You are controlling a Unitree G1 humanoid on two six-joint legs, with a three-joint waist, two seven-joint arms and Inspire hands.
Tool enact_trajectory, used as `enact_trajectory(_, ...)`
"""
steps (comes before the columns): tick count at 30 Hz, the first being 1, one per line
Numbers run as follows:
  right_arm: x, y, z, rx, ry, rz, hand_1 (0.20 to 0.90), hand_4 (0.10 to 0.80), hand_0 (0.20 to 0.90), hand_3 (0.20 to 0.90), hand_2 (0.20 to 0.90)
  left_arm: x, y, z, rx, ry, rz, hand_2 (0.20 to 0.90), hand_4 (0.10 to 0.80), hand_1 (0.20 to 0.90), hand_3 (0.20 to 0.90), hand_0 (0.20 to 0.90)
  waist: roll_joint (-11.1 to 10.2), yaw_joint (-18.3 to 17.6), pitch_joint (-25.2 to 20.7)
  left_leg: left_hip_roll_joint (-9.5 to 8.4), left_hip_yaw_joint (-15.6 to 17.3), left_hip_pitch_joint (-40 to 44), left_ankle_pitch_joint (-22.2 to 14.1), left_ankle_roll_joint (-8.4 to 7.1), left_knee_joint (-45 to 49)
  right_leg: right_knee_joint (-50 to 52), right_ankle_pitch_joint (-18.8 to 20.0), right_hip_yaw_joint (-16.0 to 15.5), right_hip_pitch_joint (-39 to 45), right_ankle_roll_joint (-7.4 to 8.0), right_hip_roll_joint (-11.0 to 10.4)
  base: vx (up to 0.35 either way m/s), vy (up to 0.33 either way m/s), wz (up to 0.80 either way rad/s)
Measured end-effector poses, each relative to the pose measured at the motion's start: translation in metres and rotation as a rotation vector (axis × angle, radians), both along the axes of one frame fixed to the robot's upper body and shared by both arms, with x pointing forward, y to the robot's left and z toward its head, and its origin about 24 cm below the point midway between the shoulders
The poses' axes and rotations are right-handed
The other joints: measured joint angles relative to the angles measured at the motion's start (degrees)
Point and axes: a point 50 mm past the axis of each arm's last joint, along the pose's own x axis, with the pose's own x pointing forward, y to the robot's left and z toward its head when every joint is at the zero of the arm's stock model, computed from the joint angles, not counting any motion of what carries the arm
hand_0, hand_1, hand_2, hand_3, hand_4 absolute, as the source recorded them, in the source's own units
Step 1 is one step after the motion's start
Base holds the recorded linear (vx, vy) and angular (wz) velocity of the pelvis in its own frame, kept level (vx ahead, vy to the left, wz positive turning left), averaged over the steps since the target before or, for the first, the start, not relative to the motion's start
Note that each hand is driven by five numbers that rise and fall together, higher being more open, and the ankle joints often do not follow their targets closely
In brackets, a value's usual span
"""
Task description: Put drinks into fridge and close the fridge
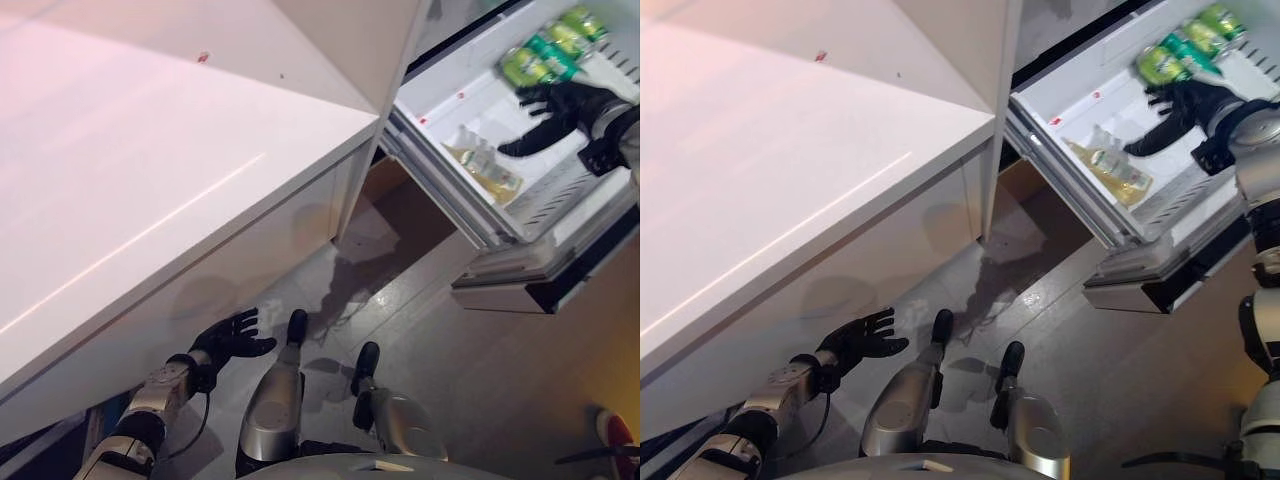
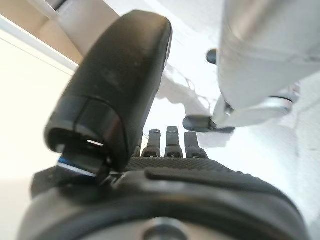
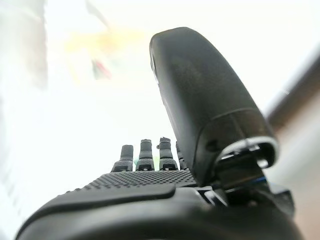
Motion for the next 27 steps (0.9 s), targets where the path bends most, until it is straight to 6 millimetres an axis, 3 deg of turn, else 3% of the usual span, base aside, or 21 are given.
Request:
enact_trajectory(3,-0.012,-0.005,0.014,0.100,-0.149,-0.003,0.900,0.800,0.900,0.900,0.900,-0.012,0.010,-0.008,0.025,0.060,0.047,0.900,0.800,0.900,0.900,0.900,-2.3,-1.5,-1.5,-0.10,1.6,1.1,-0.4,0.33,-0.3,-0.1,0.1,1.6,0.2,0.23,-0.2,0.061,0.055,-0.27)
enact_trajectory(6,-0.031,-0.022,0.014,0.287,-0.334,-0.046,0.900,0.800,0.900,0.900,0.900,-0.019,0.009,-0.013,0.013,0.092,0.071,0.900,0.800,0.900,0.900,0.900,-3.5,-2.8,-3.6,-0.38,3.8,3.0,-1.2,0.71,-0.5,-0.3,0.2,3.3,1.2,0.47,-0.6,0.128,0.045,-0.33)
enact_trajectory(11,-0.050,-0.052,-0.042,0.595,-0.494,-0.229,0.900,0.800,0.900,0.900,0.900,-0.049,-0.007,-0.034,-0.038,0.180,0.088,0.900,0.800,0.900,0.900,0.900,-2.9,-5.2,-12.8,-0.80,5.4,4.5,-2.9,0.89,-0.5,-1.8,0.0,4.7,2.9,0.86,-0.9,0.074,0.021,-0.17)
enact_trajectory(14,-0.058,-0.062,-0.082,0.754,-0.535,-0.365,0.900,0.800,0.900,0.900,0.900,-0.067,-0.023,-0.047,-0.071,0.248,0.073,0.900,0.800,0.900,0.900,0.900,-0.6,-7.5,-16.0,-0.81,6.0,7.0,-4.0,0.81,-0.6,-3.0,-0.2,5.2,5.7,1.08,-0.9,0.115,-0.005,-0.13)
enact_trajectory(16,-0.059,-0.064,-0.103,0.850,-0.542,-0.424,0.900,0.800,0.900,0.900,0.900,-0.071,-0.031,-0.051,-0.087,0.269,0.061,0.900,0.800,0.900,0.900,0.900,0.6,-8.4,-16.8,-0.73,6.3,8.1,-4.3,0.67,-0.6,-3.0,-0.2,5.9,6.4,1.08,-0.8,0.079,-0.021,-0.16)
enact_trajectory(18,-0.064,-0.068,-0.139,0.958,-0.485,-0.531,0.900,0.800,0.900,0.900,0.900,-0.079,-0.042,-0.057,-0.108,0.301,0.043,0.900,0.800,0.900,0.900,0.900,1.8,-9.1,-17.4,-0.65,6.6,8.6,-5.1,0.63,0.9,-3.0,-0.3,6.2,7.4,1.09,-0.8,0.065,-0.039,-0.09)
enact_trajectory(22,-0.069,-0.068,-0.188,1.114,-0.389,-0.662,0.900,0.800,0.900,0.900,0.900,-0.082,-0.048,-0.060,-0.107,0.323,0.013,0.900,0.800,0.900,0.900,0.900,2.1,-9.2,-17.1,-0.43,5.7,6.3,-8.2,0.61,7.7,1.0,-2.2,5.6,6.8,0.86,-1.0,0.023,-0.014,0.08)
enact_trajectory(25,-0.069,-0.067,-0.201,1.172,-0.362,-0.689,0.900,0.800,0.900,0.900,0.900,-0.080,-0.049,-0.060,-0.093,0.327,-0.002,0.900,0.800,0.900,0.900,0.900,2.4,-8.3,-15.9,-0.75,4.7,4.0,-10.4,1.00,13.0,8.3,-5.9,5.0,3.7,0.85,-1.8,-0.064,0.009,0.16)
enact_trajectory(27,-0.067,-0.066,-0.198,1.196,-0.373,-0.668,0.900,0.800,0.900,0.900,0.900,-0.077,-0.050,-0.059,-0.080,0.322,-0.006,0.900,0.800,0.900,0.900,0.900,2.4,-7.5,-14.7,-1.44,4.2,0.7,-11.9,1.47,17.4,15.0,-8.7,4.8,-0.5,1.07,-3.0,-0.153,0.026,0.19)
